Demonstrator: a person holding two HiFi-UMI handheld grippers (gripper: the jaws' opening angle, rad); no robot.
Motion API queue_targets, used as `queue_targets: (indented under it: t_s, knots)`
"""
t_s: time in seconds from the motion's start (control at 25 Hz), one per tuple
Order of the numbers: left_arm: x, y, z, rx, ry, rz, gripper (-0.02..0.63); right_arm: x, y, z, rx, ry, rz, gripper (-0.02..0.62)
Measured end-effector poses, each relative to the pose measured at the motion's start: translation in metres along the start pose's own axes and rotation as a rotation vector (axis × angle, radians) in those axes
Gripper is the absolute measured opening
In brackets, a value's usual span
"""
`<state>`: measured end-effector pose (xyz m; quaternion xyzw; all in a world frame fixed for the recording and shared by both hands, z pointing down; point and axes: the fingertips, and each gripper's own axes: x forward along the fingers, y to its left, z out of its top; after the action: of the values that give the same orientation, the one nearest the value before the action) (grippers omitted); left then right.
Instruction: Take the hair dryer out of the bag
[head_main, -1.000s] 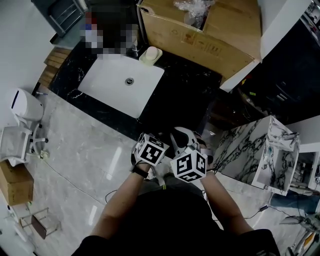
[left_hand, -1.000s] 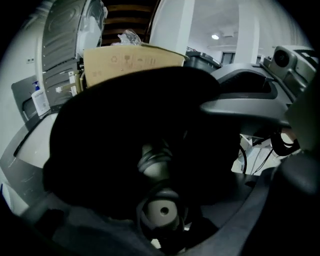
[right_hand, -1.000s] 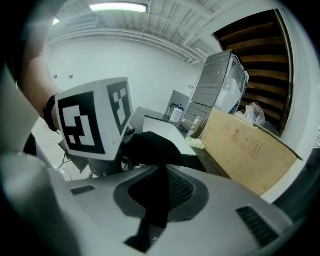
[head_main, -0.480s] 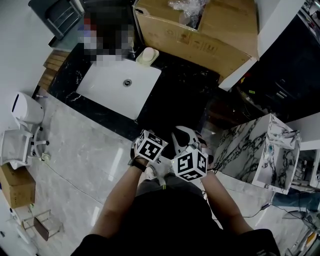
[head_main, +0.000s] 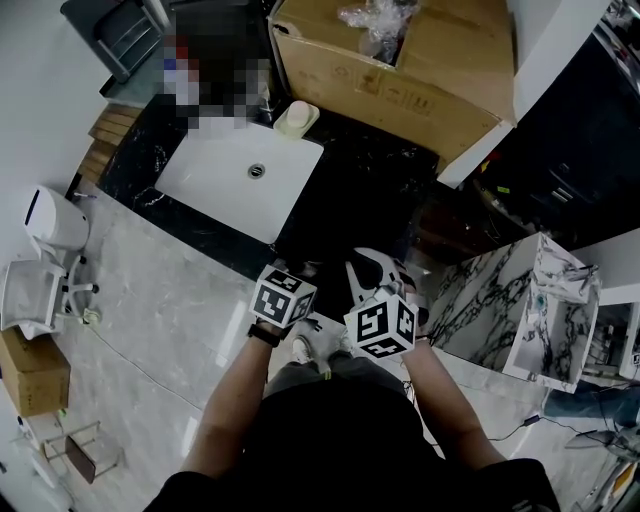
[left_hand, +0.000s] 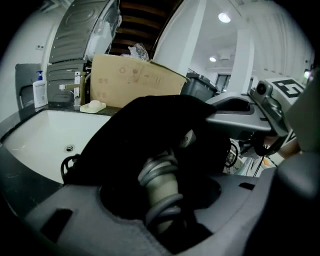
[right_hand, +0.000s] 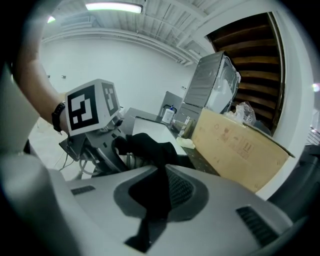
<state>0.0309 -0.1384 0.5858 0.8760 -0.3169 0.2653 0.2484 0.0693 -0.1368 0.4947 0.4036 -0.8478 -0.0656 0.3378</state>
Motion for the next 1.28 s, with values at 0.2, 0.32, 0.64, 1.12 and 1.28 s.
queue_targets:
  t_s: [0.2,0.32,0.64,1.12,1.28]
  knots:
    - [-0.006,0.004,0.0,-0.008,0.004,0.004,0.216,0.003,-0.008,0.007,-0.004,-0.013,-0.016,0.034]
    - [-0.011,0.008,-0.003,-0.022,0.005,0.008,0.216,0.004,-0.013,0.009,-0.001,-0.013,-0.024,0.034]
    - [-0.031,0.016,-0.011,-0.042,-0.006,0.003,0.216,0.007,-0.016,0.016,0.002,-0.023,-0.025,0.035]
    - [-0.059,0.012,-0.004,-0.069,-0.079,-0.094,0.216,0.007,-0.022,0.015,0.063,-0.02,0.028,0.034]
    - [-0.064,0.013,-0.005,-0.06,-0.085,-0.133,0.216,0.007,-0.018,0.013,0.071,-0.02,0.045,0.034]
